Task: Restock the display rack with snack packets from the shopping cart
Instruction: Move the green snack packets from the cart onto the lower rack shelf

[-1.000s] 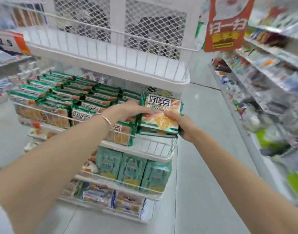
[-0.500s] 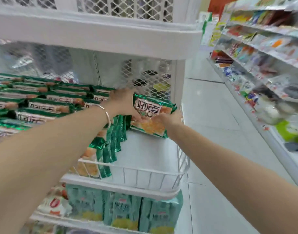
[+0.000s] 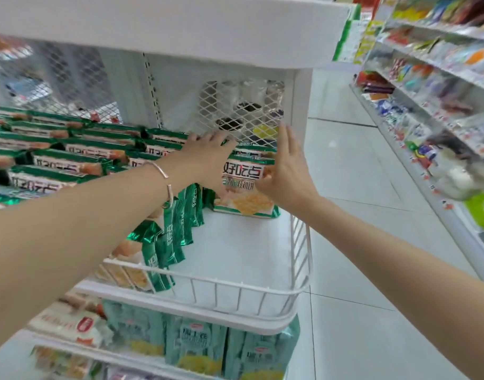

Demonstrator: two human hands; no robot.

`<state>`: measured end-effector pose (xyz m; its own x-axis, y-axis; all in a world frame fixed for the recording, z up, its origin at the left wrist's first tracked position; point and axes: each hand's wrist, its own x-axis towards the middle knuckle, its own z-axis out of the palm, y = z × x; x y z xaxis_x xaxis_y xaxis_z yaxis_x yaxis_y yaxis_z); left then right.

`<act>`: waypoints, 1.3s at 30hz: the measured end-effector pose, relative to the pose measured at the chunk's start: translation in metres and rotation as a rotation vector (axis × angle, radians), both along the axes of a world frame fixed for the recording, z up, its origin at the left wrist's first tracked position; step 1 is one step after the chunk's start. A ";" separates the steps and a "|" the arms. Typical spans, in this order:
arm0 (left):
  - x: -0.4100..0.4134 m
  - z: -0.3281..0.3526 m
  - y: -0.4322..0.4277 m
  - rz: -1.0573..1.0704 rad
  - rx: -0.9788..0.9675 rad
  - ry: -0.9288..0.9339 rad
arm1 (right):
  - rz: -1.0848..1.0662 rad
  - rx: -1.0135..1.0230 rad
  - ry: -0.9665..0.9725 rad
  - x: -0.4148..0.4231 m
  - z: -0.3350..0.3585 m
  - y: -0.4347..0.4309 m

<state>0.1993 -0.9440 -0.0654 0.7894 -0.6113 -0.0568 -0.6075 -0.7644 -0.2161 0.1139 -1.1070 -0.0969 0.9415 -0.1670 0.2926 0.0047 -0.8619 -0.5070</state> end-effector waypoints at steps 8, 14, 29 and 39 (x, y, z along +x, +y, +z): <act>0.003 -0.007 -0.009 0.049 0.081 -0.113 | 0.115 -0.671 0.195 0.005 0.000 -0.001; -0.011 0.003 0.004 0.070 -0.055 0.035 | 0.102 -0.650 0.180 -0.003 0.003 0.001; -0.218 0.041 0.227 0.437 -0.507 -0.011 | 0.207 -0.338 0.247 -0.116 0.084 0.137; -0.289 0.033 0.451 0.779 -0.486 0.161 | 0.540 -0.452 0.213 -0.180 0.060 0.368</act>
<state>-0.0895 -0.4927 -0.0324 0.9917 0.1019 -0.0782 0.1197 -0.9534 0.2768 -0.0661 -0.7386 -0.0369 0.9024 0.4301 0.0241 0.4291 -0.8923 -0.1401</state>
